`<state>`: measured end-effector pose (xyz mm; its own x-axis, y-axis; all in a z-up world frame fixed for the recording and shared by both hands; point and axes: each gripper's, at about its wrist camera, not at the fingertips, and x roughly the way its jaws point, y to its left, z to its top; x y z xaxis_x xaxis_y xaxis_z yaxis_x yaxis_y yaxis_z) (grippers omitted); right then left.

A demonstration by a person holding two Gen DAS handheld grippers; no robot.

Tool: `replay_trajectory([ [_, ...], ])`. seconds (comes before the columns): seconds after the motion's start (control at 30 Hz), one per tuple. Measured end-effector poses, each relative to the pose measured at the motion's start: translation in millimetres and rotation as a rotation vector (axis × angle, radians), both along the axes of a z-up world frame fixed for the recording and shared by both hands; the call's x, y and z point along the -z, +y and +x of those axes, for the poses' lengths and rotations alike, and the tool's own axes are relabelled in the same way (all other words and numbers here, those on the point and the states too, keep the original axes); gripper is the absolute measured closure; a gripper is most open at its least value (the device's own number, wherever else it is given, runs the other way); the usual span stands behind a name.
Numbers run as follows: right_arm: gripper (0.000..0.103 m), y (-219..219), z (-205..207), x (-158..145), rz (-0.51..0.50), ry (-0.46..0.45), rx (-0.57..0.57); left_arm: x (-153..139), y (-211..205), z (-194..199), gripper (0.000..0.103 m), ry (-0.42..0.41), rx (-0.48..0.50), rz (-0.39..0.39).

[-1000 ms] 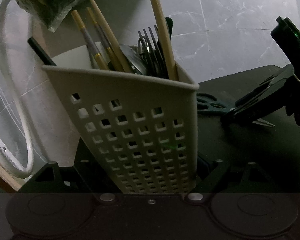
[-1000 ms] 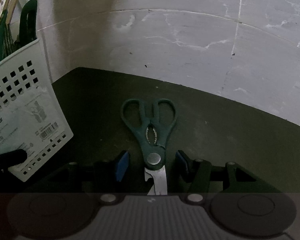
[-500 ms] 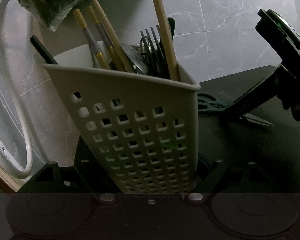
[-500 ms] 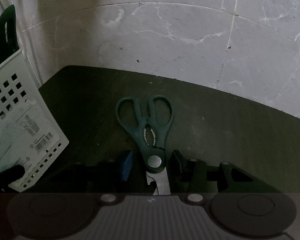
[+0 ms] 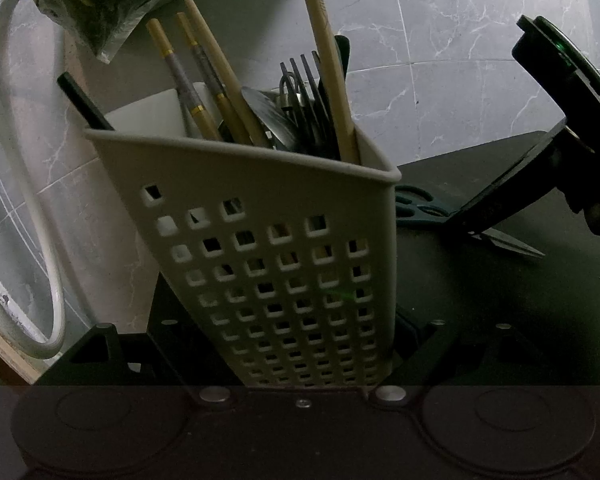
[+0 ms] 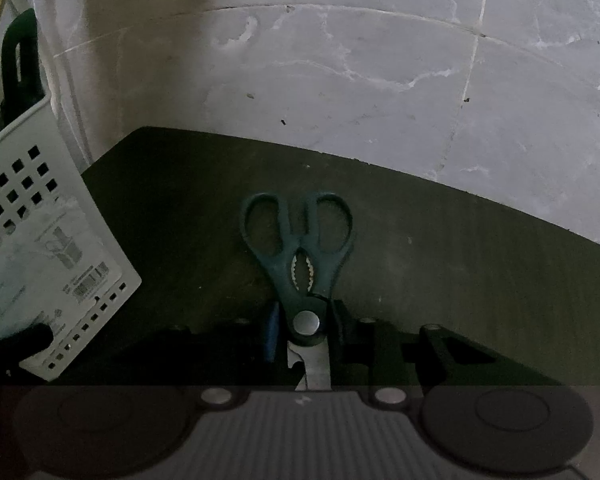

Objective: Organize utensils
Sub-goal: 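Grasp the scissors by the blade with the right tool and lift them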

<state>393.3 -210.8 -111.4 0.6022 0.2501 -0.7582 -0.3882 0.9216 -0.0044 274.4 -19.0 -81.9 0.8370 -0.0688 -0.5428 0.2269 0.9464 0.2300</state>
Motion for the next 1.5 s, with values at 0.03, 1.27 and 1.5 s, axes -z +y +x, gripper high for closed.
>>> replay_trajectory([
  [0.03,0.075,0.0,-0.2,0.3,-0.003,-0.003,-0.007,0.0,0.1,0.1,0.017,0.0,-0.001,0.0],
  [1.27,0.024,-66.7,-16.1,-7.3,0.369,0.303,0.761,0.3,19.2,6.8,0.017,-0.002,0.067,-0.049],
  [1.5,0.043,-43.1,23.1,-2.1,0.243,0.18,0.773,2.0,28.1,8.8,0.018,-0.001,0.093,-0.057],
])
